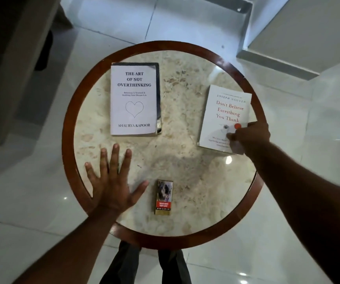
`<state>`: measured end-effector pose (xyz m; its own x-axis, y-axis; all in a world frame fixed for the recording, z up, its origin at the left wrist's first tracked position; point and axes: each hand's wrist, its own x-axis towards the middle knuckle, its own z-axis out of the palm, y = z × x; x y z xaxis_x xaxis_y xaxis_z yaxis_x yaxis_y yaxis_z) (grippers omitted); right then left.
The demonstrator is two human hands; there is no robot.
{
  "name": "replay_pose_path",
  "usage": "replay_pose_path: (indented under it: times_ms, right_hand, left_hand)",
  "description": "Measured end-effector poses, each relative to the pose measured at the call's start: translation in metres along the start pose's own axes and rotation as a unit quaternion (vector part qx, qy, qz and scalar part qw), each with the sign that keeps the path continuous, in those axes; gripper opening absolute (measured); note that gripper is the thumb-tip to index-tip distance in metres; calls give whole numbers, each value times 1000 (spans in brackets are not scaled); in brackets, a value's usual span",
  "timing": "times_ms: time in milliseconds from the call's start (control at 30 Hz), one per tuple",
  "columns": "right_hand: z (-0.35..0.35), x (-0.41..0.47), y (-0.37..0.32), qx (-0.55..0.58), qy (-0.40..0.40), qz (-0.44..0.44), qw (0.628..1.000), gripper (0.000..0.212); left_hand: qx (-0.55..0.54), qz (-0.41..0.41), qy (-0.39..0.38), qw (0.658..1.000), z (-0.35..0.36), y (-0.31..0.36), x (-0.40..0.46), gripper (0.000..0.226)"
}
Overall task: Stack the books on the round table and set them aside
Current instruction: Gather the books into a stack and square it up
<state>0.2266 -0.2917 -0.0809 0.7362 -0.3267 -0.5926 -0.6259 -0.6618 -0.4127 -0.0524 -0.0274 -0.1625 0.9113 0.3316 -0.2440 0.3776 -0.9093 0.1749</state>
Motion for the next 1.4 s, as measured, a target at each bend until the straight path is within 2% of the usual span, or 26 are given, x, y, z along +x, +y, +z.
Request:
replay_pose_path:
  times_ms: [67, 167, 300, 400, 467, 600, 733, 800, 900, 1033, 1100, 1233, 1367, 1400]
  right_hand:
    - [-9, 6, -7, 64, -66, 59, 994, 19]
    - [-25, 10, -20, 97, -143, 106, 979, 17]
    - [-34, 3, -34, 126, -190, 75, 971, 47]
    - [-31, -4, -38, 117, -219, 22, 968, 39]
    - [-32, -9, -42, 119, -221, -10, 968, 38]
    - [-36, -18, -58, 152, -216, -70, 962, 54]
    - [-38, -32, -79, 210, -248, -97, 941, 41]
    - [-27, -41, -90, 235, -259, -89, 933, 46]
    - [12, -55, -107, 234, -272, -68, 931, 20]
    - [79, -78, -124, 193, -294, -42, 935, 15]
    - [106, -82, -128, 174, -301, -34, 937, 4]
    - [133, -81, -128, 143, -280, -35, 949, 17]
    - [139, -72, -122, 135, -250, -30, 958, 6]
    - [140, -69, -120, 128, -246, -30, 960, 14]
  left_hand:
    - [3, -2, -3, 1000, 0, 0, 1, 103]
    - [4, -4, -14, 1000, 0, 1, 2, 103]
    - [-6, -7, -16, 1000, -2, 1, 3, 104]
    - [-6, -10, -20, 1000, -4, 1, 2, 104]
    - [-8, -7, -21, 1000, -3, 1, 2, 104]
    - [-4, -6, -23, 1000, -3, 0, 1, 104]
    - [-4, -3, -18, 1000, -4, 0, 3, 104]
    - [-7, -1, -15, 1000, -3, 0, 2, 104]
    - [-5, 1, -10, 1000, -1, -1, 1, 105]
    - [-6, 5, 8, 1000, 1, -2, 1, 104]
    - [-9, 8, 13, 1000, 4, -4, 1, 105]
    - [-18, 13, 46, 999, 10, -6, 2, 104]
    - [-23, 17, 67, 997, 16, -4, 1, 104]
    - [-25, 17, 71, 997, 18, -5, 2, 104]
